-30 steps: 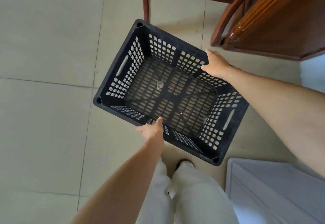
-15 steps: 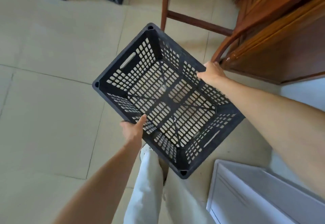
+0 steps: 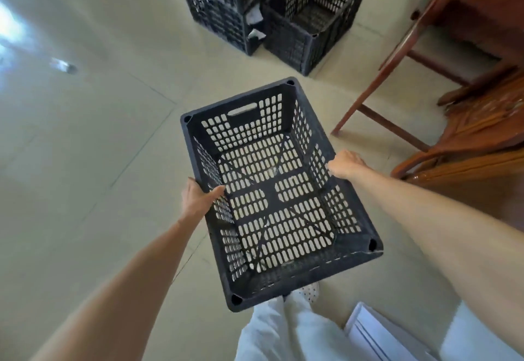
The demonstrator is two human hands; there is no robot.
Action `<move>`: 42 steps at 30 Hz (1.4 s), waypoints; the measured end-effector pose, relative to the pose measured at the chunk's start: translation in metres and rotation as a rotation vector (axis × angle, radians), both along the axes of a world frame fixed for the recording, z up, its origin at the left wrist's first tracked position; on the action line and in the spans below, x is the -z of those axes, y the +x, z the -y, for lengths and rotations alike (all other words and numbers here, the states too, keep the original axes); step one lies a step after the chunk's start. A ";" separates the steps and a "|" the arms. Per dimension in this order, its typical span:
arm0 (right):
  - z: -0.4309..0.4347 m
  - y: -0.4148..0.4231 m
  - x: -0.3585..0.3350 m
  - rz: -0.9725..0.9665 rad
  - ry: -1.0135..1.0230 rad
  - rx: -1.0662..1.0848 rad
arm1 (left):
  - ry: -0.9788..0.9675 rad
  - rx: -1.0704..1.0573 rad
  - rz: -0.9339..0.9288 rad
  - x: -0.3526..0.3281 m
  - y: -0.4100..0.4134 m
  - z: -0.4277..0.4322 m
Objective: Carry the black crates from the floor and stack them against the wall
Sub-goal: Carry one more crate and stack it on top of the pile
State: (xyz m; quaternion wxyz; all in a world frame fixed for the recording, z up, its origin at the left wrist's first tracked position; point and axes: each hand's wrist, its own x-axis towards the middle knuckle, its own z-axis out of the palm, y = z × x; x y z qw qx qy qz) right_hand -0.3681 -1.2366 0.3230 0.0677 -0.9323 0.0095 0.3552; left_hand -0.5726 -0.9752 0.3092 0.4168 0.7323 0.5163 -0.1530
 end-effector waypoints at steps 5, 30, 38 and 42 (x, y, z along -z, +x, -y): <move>-0.099 -0.041 -0.045 -0.047 0.048 -0.200 | 0.100 -0.124 -0.008 -0.059 -0.070 -0.072; -0.452 -0.397 -0.178 -0.054 0.191 -1.695 | 0.387 -1.192 -0.314 -0.210 -0.494 -0.034; -0.452 -0.637 -0.209 -0.085 0.201 -2.137 | 0.362 -1.505 -0.340 -0.228 -0.675 0.058; -0.443 -0.765 -0.226 -0.117 0.240 -2.255 | 0.341 -1.612 -0.386 -0.244 -0.770 0.094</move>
